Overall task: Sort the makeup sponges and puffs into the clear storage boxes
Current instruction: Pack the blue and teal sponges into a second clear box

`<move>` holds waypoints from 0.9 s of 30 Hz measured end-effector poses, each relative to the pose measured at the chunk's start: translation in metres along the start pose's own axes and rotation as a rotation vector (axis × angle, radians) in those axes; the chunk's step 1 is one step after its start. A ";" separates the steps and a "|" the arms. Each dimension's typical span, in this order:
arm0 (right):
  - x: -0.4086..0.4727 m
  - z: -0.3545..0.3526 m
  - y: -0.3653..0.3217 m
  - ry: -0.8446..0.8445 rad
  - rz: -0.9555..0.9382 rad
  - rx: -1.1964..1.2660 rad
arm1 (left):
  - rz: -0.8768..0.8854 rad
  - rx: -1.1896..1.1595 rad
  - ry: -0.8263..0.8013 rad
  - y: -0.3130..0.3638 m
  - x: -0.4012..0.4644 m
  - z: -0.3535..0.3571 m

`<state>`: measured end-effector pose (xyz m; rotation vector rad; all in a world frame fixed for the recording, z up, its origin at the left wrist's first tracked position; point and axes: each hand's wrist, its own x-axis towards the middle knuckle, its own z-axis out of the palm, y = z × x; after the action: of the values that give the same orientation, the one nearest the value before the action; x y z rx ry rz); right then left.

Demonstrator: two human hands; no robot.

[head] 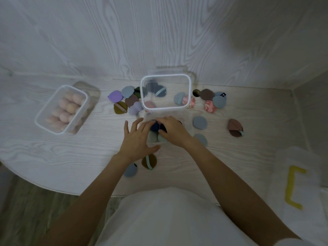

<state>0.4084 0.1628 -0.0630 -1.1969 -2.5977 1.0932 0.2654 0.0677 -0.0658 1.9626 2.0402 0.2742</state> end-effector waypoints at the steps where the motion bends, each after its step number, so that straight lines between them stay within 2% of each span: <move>1: -0.002 -0.003 -0.001 0.020 0.001 0.048 | 0.005 0.020 -0.008 0.002 0.001 -0.001; 4: -0.016 -0.015 0.002 0.192 -0.016 0.175 | 0.012 0.074 -0.023 0.001 0.004 -0.002; 7: -0.041 -0.028 0.022 0.418 0.016 0.194 | 0.021 0.105 -0.033 -0.002 0.006 -0.001; 11: -0.070 -0.034 0.055 0.520 0.155 0.117 | 0.086 0.183 0.027 -0.003 0.009 0.002; 13: -0.072 -0.033 0.065 0.461 0.188 0.109 | 0.120 0.171 0.046 0.000 0.013 0.001; 17: -0.053 -0.027 0.059 0.185 0.229 0.230 | 0.141 0.123 -0.071 0.004 0.019 0.004; 27: -0.003 0.013 0.004 0.102 0.060 0.229 | -0.101 0.049 -0.003 -0.054 -0.011 -0.004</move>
<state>0.4079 0.1547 -0.0747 -1.2491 -2.3019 1.2639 0.2129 0.0542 -0.0791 1.8792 2.1555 0.2013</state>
